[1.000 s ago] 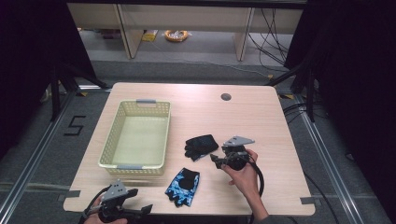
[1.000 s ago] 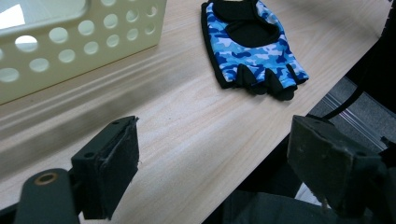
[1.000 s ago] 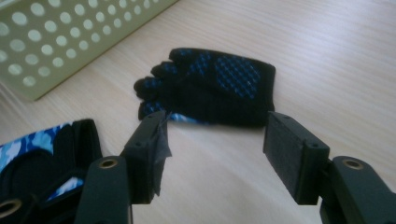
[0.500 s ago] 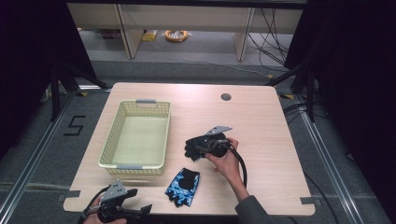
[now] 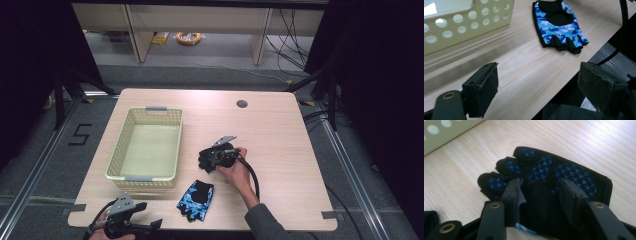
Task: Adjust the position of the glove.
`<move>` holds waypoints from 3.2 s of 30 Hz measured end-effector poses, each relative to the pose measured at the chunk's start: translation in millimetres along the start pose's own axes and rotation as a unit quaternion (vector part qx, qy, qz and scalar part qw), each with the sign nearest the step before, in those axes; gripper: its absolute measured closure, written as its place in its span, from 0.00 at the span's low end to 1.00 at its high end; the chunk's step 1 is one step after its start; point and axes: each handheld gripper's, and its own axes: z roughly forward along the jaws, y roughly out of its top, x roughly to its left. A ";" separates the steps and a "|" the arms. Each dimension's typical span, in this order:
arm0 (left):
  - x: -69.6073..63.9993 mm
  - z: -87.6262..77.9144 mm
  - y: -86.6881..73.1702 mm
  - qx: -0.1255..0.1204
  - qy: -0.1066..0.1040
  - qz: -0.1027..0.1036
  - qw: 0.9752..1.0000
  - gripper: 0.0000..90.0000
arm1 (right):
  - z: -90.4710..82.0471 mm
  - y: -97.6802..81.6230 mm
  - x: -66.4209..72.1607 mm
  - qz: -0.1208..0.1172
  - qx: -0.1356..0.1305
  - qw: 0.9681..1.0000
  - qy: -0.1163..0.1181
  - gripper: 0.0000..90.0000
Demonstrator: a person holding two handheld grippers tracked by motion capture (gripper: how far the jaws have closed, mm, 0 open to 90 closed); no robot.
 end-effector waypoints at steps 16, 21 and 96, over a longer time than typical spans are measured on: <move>0.3 -1.5 0.5 0.004 0.000 0.003 1.000 0.18 | -8.6 -5.6 -10.7 0.005 -0.040 0.999 0.004 0.88; 0.5 -2.2 0.3 -0.002 0.004 0.002 1.000 0.18 | -42.0 -1.3 -9.0 -0.011 -0.058 0.998 0.007 0.88; -11.5 11.8 4.4 0.002 -0.005 0.015 1.000 0.23 | -83.8 -49.5 67.0 -0.078 -0.039 0.993 0.085 0.55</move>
